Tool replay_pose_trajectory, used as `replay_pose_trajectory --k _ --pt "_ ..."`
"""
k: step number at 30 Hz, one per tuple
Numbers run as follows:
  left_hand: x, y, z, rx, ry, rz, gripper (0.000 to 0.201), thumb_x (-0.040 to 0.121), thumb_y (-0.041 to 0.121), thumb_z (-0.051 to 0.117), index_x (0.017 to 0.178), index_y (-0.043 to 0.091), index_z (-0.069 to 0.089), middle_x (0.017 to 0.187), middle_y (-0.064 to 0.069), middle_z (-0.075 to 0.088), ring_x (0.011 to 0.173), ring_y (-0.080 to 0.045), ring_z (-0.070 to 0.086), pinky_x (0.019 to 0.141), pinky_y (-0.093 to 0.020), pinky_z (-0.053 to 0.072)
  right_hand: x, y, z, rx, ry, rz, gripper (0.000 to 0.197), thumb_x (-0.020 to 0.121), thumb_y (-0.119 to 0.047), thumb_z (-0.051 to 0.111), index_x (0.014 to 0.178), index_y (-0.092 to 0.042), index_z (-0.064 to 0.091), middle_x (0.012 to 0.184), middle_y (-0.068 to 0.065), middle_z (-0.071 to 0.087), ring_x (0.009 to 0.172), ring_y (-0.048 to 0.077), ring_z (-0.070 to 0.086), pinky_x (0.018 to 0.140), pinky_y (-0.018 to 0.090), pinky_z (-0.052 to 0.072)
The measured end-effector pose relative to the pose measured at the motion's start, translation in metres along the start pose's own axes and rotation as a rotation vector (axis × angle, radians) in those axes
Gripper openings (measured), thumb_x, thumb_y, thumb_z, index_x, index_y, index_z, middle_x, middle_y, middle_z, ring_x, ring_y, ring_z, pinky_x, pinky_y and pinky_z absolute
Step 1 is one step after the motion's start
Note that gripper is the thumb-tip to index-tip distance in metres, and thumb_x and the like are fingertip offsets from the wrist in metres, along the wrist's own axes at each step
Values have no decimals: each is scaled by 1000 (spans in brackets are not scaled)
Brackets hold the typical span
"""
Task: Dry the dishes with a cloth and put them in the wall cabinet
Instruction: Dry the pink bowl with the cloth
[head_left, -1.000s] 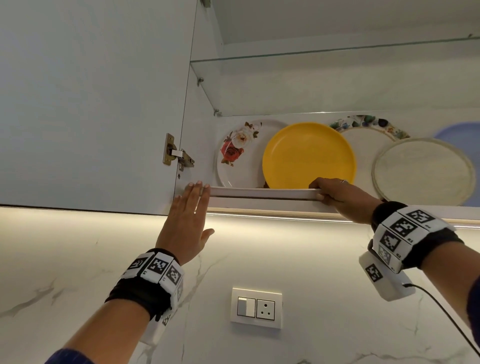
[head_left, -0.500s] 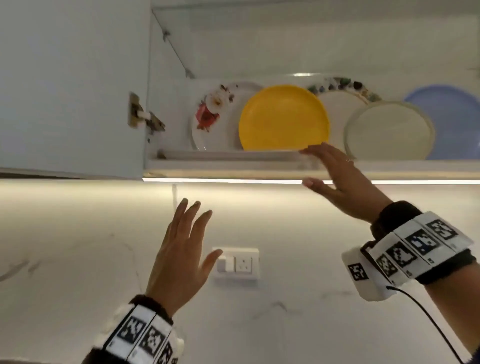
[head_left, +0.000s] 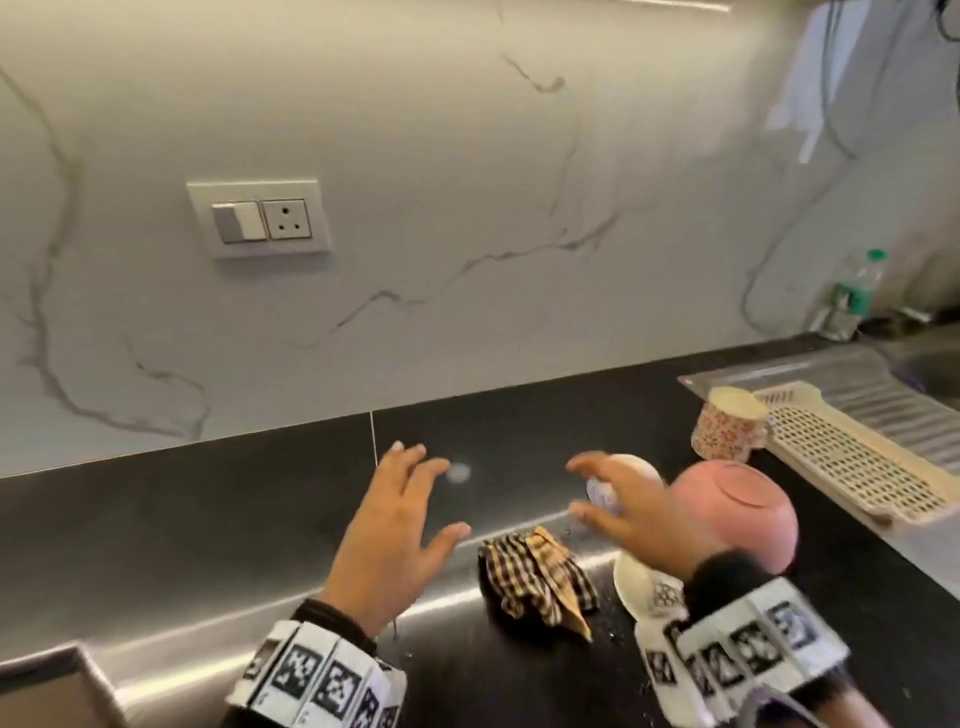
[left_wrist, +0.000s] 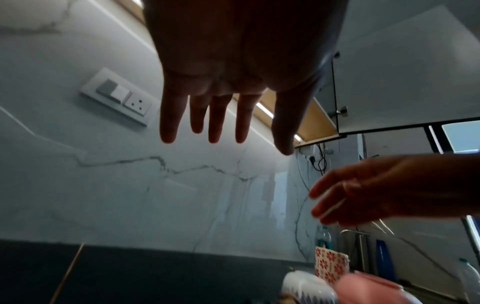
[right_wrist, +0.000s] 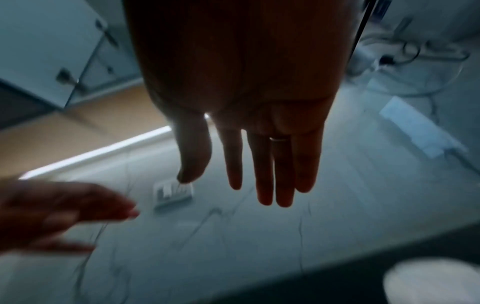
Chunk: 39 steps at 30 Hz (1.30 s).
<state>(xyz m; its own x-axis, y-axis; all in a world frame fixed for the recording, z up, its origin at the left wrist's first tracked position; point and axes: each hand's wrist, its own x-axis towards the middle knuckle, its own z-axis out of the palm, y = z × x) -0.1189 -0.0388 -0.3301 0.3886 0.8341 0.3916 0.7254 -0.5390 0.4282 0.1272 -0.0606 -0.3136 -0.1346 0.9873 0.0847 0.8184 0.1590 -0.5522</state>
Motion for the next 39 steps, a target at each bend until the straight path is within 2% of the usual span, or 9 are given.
replay_pose_trajectory --k 3,10,19,24,28,32,35,37,39 --pt "-4 1 28 -42 -128 -65 59 88 40 56 138 22 33 148 2 24 143 -10 8 108 -13 9 -11 2 50 -145 -262 38 66 89 -33 58 144 -21 24 149 -1 27 139 15 25 111 22 17" --pt "-14 2 55 -100 -270 -99 55 87 39 59 134 23 36 140 6 31 137 -9 22 107 -18 22 9 -4 105 -385 -402 155 80 87 -38 58 147 -37 6 156 10 -11 142 39 -6 112 55 20" --pt "-20 7 63 -188 -188 -116 54 83 42 62 129 20 43 122 14 37 123 -4 38 96 -10 25 19 4 96 -303 -257 155 39 91 -12 48 128 -18 41 126 14 41 117 36 45 93 42 43" --pt "-7 27 68 -185 -106 -142 51 86 36 61 131 22 41 123 17 37 118 -1 38 92 -9 25 23 36 45 271 -118 129 42 79 9 43 103 -24 51 106 8 58 102 25 57 90 36 47" --pt "15 66 84 -242 -108 -171 73 70 66 51 130 25 40 123 19 37 113 4 36 89 -4 24 5 79 -6 771 -23 105 34 83 14 54 106 -10 52 97 5 61 92 14 60 81 19 50" --pt "43 112 118 -346 -193 -219 90 53 83 47 126 31 39 124 19 39 114 2 39 93 -14 33 -21 141 -49 1391 14 218 48 67 -21 79 107 1 64 103 23 67 92 32 66 83 42 54" --pt "63 139 151 -427 -250 -273 72 70 67 56 127 26 41 129 12 44 122 -5 41 99 -23 37 -37 190 -77 1643 102 312 43 66 -30 78 96 0 70 89 16 72 72 19 71 56 26 57" --pt "75 156 170 -455 -280 -310 55 85 44 60 131 19 41 131 8 45 124 -9 43 101 -24 37 -45 223 -88 1711 215 307 63 37 -35 93 90 -5 75 100 16 71 83 19 71 65 30 59" --pt "85 171 182 -447 -341 -327 48 90 37 54 131 17 41 126 10 47 117 -8 47 91 -17 38 -48 248 -92 1745 286 349 61 35 -34 91 89 -11 77 112 16 67 96 21 68 81 40 55"
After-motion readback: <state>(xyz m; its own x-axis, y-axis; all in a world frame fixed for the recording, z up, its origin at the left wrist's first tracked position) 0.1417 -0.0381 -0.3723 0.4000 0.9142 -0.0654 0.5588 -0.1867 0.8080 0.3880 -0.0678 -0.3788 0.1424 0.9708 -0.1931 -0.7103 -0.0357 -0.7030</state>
